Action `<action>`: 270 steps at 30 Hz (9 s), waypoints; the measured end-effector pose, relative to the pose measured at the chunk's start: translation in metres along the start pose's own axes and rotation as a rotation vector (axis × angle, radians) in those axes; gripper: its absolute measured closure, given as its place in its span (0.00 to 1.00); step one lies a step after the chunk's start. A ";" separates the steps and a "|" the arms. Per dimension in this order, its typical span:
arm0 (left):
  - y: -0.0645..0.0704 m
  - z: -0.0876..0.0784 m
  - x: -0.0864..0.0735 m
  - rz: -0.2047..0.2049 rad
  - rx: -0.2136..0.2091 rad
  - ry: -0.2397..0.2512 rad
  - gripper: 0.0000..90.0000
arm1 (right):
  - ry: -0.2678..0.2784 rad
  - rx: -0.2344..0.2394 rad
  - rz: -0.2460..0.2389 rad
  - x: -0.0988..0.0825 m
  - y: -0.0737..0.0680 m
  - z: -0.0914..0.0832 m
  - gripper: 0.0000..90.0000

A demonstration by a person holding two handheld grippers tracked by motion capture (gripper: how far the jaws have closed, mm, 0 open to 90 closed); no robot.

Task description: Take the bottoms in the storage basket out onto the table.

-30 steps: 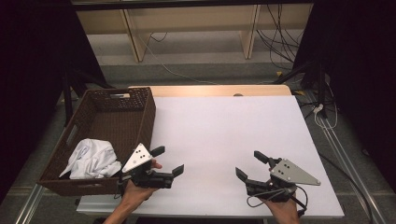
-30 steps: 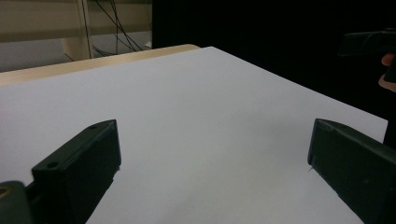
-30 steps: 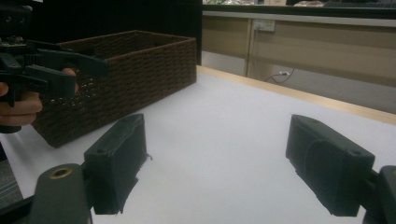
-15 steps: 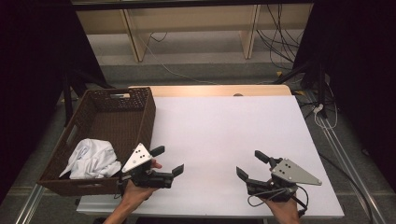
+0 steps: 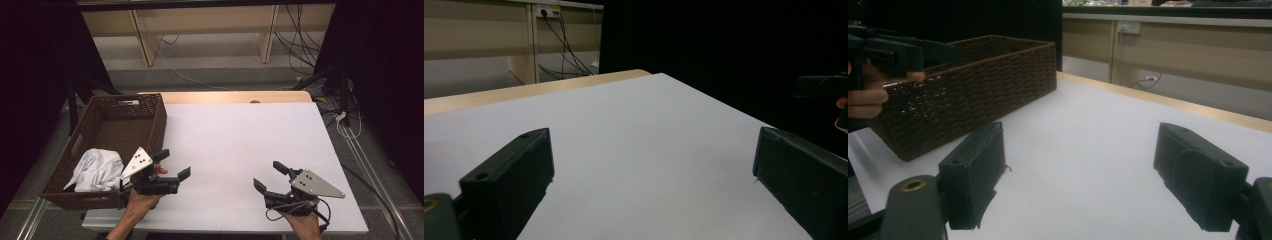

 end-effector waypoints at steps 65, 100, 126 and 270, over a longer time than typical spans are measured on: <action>-0.100 -0.038 0.040 -0.027 0.294 -0.309 0.06 | -0.005 0.006 0.015 -0.001 0.002 0.000 0.24; -0.133 -0.049 0.037 -0.005 0.388 -0.476 0.06 | -0.002 0.002 0.019 -0.002 0.003 0.000 0.24; -0.150 -0.044 0.034 0.020 0.430 -0.600 0.07 | 0.002 -0.002 0.027 -0.002 0.005 0.000 0.24; -0.222 -0.019 -0.028 -0.037 0.443 -1.030 0.77 | 0.005 -0.027 0.024 -0.003 0.011 -0.004 0.25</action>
Point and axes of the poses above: each handheld gripper's, and its own axes: z roughly forward along the jaws, x roughly out of its top, y roughly to its right, the point moved 2 cm from there along z, roughly forward along the jaws, and after that the axes turned 7 degrees about x, right-handed, at the moved point
